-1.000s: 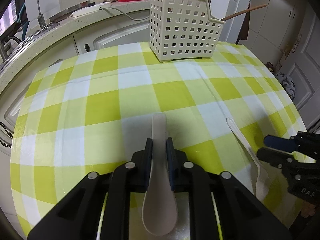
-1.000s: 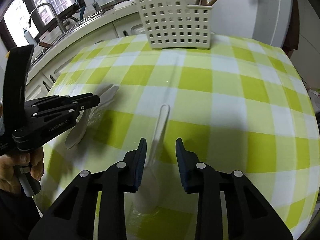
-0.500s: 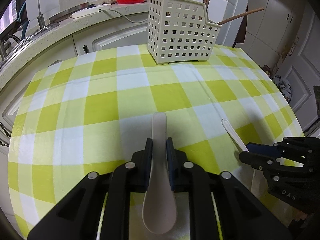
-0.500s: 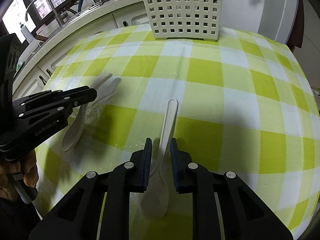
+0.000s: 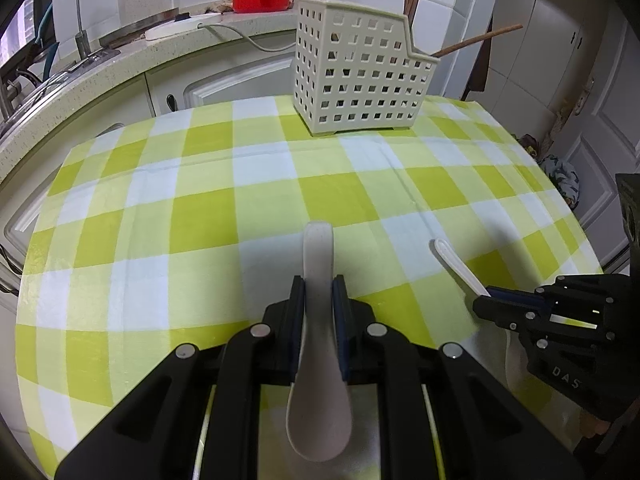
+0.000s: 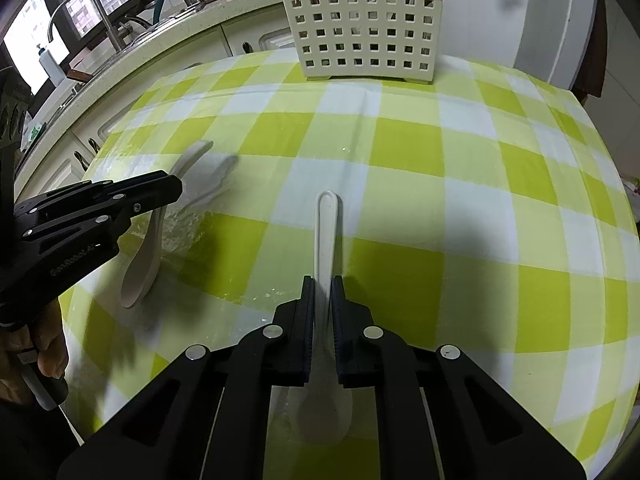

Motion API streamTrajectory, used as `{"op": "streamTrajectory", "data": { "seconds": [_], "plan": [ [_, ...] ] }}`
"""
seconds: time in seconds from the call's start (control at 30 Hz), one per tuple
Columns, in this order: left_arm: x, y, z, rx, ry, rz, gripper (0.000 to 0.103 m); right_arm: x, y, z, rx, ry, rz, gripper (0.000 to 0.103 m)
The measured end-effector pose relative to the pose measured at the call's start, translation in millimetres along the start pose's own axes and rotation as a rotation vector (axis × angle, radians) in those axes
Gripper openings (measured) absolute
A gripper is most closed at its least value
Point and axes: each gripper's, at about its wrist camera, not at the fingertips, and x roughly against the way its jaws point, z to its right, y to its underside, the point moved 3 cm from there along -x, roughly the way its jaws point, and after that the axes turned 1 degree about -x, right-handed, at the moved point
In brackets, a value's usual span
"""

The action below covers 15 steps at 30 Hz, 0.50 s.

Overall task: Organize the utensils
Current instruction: 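Lift both spoons upright and carry them over the white caddy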

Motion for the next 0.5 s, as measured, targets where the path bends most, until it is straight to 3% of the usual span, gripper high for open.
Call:
{"op": "streamTrajectory", "data": {
  "seconds": [0.5],
  "plan": [
    [46,-13,15,-0.016,-0.001,0.091,0.014,45,-3,16,-0.01,0.015,0.111,0.009]
  ]
}}
